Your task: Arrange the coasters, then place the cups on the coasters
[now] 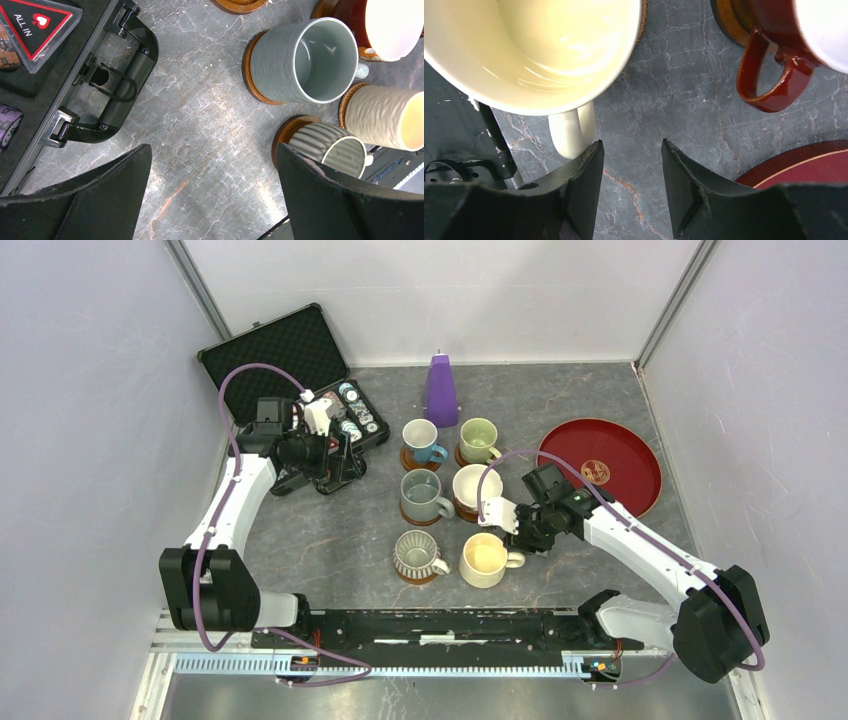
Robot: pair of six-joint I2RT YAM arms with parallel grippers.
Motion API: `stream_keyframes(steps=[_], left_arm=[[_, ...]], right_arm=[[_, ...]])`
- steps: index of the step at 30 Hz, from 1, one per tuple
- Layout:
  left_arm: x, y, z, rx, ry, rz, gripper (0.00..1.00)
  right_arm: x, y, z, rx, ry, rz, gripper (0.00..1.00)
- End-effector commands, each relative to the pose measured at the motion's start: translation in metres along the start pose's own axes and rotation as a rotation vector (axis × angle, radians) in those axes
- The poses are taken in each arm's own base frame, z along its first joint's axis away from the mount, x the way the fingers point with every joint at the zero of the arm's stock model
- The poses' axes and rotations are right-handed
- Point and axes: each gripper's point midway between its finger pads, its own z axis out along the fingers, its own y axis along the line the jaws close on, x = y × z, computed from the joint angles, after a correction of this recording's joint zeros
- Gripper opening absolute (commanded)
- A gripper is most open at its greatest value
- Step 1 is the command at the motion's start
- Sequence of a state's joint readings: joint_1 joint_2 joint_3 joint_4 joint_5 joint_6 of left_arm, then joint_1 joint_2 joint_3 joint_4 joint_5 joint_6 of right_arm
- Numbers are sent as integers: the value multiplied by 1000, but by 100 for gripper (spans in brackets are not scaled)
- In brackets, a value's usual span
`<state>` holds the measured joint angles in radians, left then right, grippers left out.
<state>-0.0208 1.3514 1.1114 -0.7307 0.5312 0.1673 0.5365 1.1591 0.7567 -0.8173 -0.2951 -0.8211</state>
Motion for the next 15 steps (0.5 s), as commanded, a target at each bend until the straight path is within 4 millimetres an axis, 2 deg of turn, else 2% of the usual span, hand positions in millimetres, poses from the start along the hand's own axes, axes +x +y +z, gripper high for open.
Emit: stream_keyframes(steps=[1,15], left_arm=[[-12,-2,-4,9,-39,13,100],[-12,-2,-4,9,-41,14,100]], right_arm=[[-4,10,-1,-44,-25,-28,54],[-10,24,-3,-108,-61,-54,64]])
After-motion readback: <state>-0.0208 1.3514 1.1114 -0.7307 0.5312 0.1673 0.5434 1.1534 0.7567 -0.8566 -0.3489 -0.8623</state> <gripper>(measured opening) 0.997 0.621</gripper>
